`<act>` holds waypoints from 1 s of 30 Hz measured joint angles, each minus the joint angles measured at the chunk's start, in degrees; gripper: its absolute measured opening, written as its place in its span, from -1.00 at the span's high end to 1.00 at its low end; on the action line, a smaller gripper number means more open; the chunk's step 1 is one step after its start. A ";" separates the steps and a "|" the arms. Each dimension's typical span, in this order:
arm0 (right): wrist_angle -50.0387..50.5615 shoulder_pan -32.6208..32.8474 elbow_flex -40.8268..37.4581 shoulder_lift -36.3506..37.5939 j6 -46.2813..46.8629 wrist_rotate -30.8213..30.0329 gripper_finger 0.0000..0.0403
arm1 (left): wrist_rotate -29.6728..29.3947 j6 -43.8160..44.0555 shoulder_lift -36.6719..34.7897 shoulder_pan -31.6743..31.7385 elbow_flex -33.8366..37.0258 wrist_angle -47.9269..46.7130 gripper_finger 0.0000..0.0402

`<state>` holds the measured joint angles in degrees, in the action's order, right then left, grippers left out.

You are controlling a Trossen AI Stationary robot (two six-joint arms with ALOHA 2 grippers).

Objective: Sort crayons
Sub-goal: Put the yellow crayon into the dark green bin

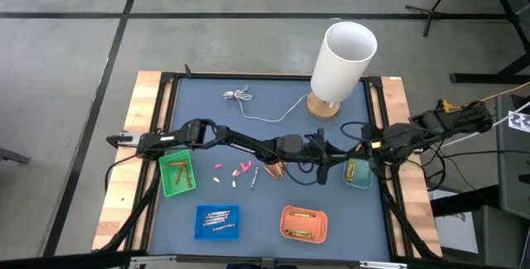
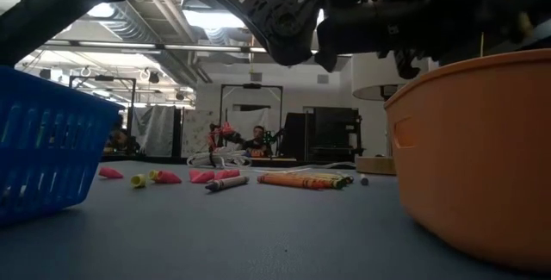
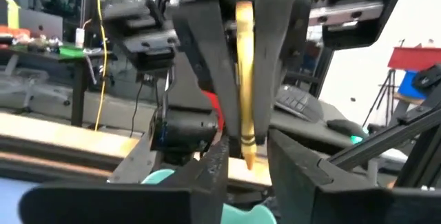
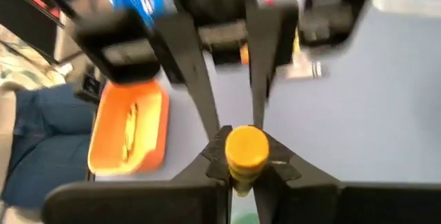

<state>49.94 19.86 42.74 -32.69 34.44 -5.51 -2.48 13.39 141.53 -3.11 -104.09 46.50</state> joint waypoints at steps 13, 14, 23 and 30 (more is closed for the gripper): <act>17.61 0.02 -0.02 -0.22 19.52 3.62 0.79 | 0.11 -0.02 -0.02 0.00 -0.02 -8.89 0.53; 17.61 0.01 -0.02 -0.20 19.65 3.63 0.74 | 0.13 -0.01 -0.02 0.00 -0.02 -8.88 0.53; 17.61 0.00 -0.02 -0.21 21.16 3.62 0.51 | 0.26 -0.02 -0.02 -0.04 -0.02 -10.27 0.53; 17.51 0.02 -0.04 -0.21 22.33 3.62 0.49 | 7.21 -3.50 -0.70 0.92 -0.02 -11.17 0.53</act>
<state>67.45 19.88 42.70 -32.90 56.77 -1.89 4.74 9.89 140.83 -2.20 -104.12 35.33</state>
